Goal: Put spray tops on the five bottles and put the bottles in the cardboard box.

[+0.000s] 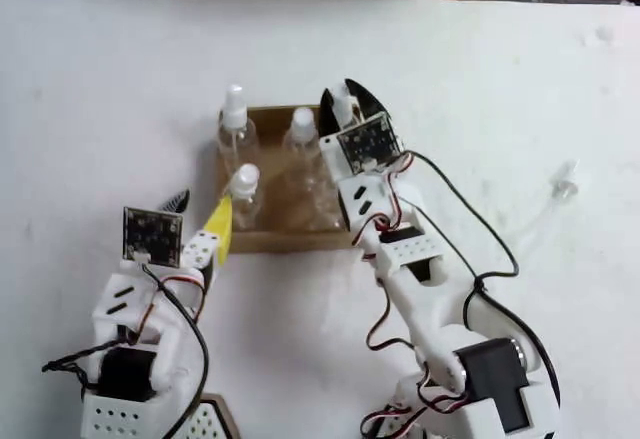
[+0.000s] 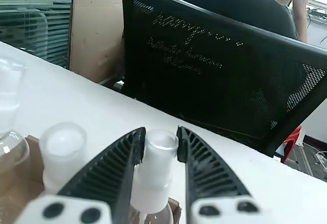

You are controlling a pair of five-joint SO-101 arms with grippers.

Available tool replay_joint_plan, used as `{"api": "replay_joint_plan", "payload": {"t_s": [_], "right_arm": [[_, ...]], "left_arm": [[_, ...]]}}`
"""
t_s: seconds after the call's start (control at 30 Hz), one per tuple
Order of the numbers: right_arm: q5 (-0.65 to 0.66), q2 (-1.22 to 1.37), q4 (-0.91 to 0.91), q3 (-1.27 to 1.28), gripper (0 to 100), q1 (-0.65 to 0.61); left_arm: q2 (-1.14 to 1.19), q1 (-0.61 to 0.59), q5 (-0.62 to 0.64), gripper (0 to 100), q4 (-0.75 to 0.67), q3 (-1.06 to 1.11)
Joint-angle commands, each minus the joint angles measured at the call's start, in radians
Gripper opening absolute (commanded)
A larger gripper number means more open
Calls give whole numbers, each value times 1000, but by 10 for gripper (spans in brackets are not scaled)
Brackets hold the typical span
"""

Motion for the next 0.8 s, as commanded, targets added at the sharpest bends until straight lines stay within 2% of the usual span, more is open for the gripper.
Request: {"api": "replay_joint_plan", "payload": {"t_s": [0.0,0.2,0.6,0.77], "right_arm": [[14,5,2,5,24,-13],[9,5,2,8,141,-13],[8,-70,15,6,141,-13],[6,-197,211,-37,144,-25]], "left_arm": [[-7,16,-11,177,-3,-54],[-7,16,-11,177,-3,-54],[-7,16,-11,177,-3,-54],[-7,16,-11,177,-3,-54]]}}
